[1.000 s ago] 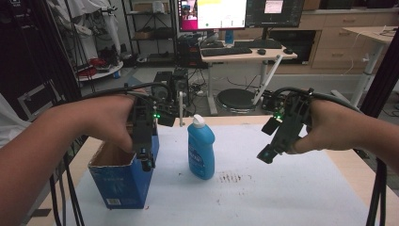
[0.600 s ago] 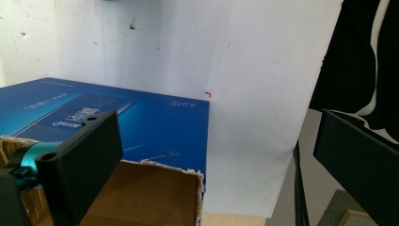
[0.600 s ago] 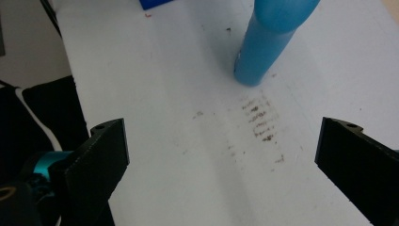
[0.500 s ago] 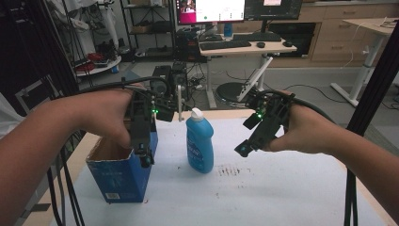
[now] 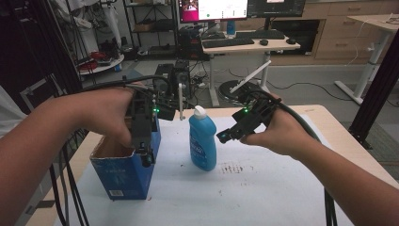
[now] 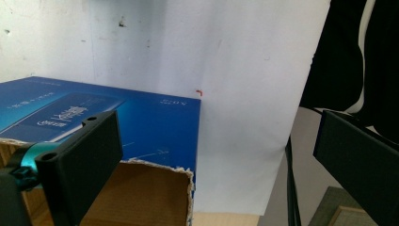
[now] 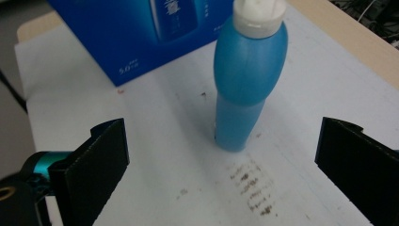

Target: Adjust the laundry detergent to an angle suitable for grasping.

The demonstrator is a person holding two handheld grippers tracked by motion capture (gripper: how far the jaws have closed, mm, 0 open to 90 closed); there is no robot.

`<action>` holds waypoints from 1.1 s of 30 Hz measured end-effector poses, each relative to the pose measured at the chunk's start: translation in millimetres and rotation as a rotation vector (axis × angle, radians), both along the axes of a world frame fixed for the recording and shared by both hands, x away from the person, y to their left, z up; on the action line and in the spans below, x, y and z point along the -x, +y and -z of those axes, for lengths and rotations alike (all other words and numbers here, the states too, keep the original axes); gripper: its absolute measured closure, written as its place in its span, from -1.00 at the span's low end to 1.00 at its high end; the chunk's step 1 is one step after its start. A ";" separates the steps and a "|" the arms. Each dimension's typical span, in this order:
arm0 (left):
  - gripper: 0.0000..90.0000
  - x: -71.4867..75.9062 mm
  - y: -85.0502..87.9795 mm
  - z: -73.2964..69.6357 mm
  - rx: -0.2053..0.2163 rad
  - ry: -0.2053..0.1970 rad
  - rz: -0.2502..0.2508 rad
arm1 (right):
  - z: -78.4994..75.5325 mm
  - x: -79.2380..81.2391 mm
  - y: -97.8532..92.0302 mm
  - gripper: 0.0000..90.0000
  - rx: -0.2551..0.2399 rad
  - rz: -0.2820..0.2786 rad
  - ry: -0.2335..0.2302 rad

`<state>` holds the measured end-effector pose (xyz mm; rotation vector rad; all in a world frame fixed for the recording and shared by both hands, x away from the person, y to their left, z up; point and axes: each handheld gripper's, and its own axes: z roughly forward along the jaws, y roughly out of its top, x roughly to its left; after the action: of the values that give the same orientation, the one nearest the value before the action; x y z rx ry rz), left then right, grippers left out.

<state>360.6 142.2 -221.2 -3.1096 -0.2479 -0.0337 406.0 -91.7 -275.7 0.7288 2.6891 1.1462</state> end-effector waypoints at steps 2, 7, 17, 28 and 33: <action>-0.96 0.9 -1.3 -0.5 0.003 0.000 0.005 | 5.0 -4.4 1.7 -0.95 -0.036 0.020 0.015; -0.96 2.8 -2.8 -2.2 0.006 -0.002 0.011 | 17.9 -11.3 9.1 -0.95 -0.068 0.076 0.022; -0.96 -1.0 2.8 1.3 0.011 0.005 -0.006 | 30.6 -20.4 20.3 -0.95 -0.088 0.156 -0.002; -0.96 0.2 3.2 3.1 0.008 0.010 -0.001 | 46.7 -33.7 34.5 -0.95 -0.136 0.197 0.012; -0.96 -1.3 4.5 4.5 0.011 0.012 -0.006 | 52.5 -38.2 38.8 -0.95 -0.149 0.208 0.008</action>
<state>361.9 146.8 -225.6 -3.1193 -0.2581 -0.0134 444.2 -53.0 -328.2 1.0103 2.4808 1.3007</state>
